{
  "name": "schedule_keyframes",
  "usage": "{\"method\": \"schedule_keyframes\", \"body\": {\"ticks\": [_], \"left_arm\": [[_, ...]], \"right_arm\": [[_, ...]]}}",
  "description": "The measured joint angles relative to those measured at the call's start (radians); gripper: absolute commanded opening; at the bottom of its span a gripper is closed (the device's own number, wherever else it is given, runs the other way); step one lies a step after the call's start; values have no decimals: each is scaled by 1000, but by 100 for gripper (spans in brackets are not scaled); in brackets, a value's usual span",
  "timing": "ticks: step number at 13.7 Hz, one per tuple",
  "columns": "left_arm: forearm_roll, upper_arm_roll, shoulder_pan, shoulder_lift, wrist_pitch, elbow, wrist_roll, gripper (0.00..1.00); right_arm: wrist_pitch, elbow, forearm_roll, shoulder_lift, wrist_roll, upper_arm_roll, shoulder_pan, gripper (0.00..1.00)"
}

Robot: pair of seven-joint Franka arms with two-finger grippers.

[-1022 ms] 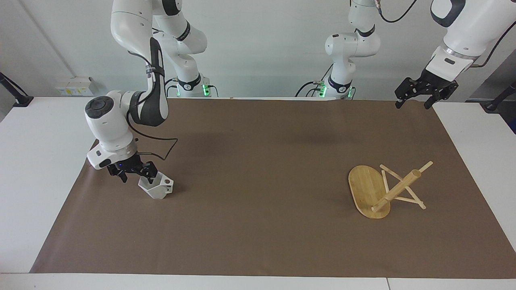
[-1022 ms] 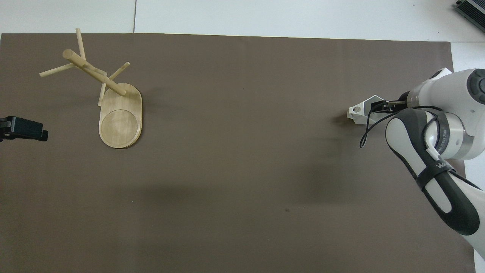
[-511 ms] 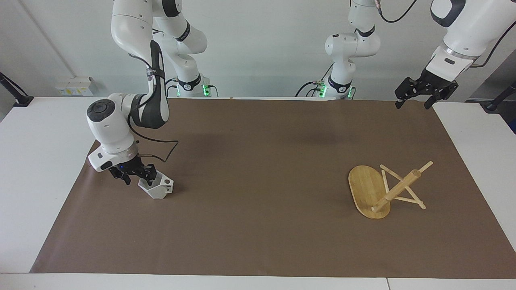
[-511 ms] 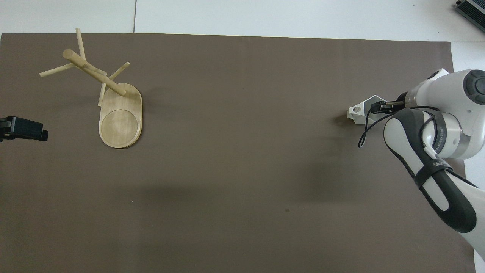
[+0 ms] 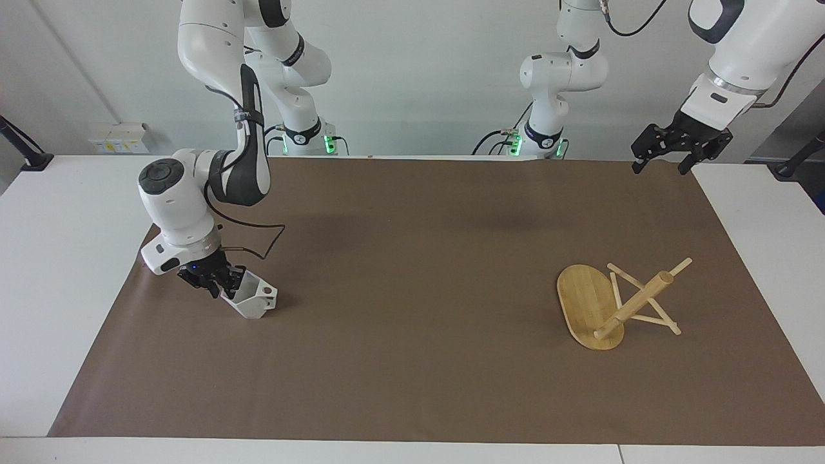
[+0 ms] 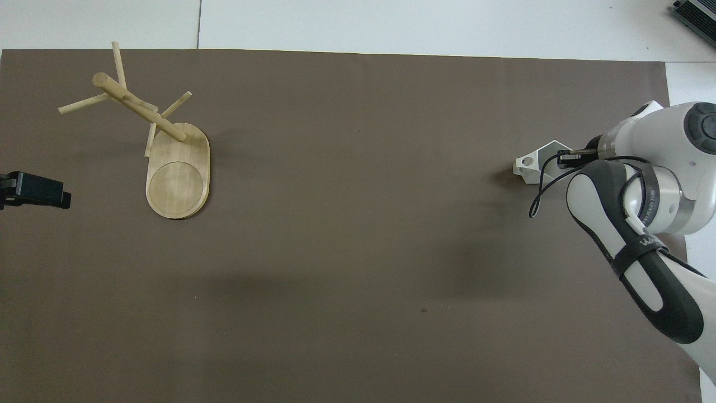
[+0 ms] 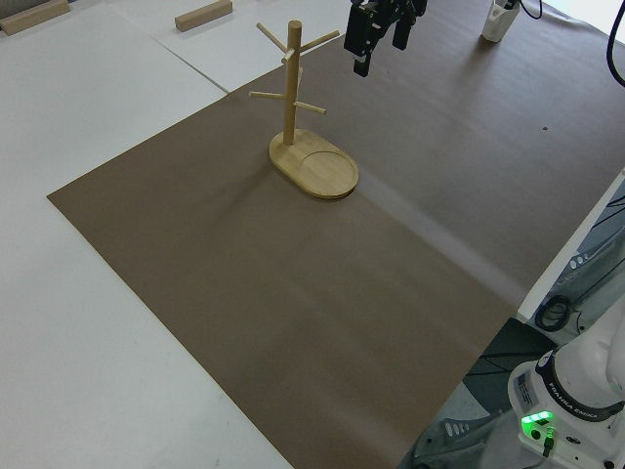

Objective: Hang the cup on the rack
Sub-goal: 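Reach the right gripper to the white mug and grasp its rim, then carry the white mug toward the left gripper while the left gripper approaches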

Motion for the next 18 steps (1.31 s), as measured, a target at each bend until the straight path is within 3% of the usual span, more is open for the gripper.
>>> {"method": "schedule_keyframes", "body": {"ticks": [6,13,18], "left_arm": [[0,0,0,0,0,0,0,100],[0,0,0,0,0,0,0,100],[0,0,0,0,0,0,0,100]], "right_arm": [[0,1,0,0,0,0,0,1],[-8,7,3,-4,0,4,2,0],[-90,55,3,-15,0,35,3,0]]}}
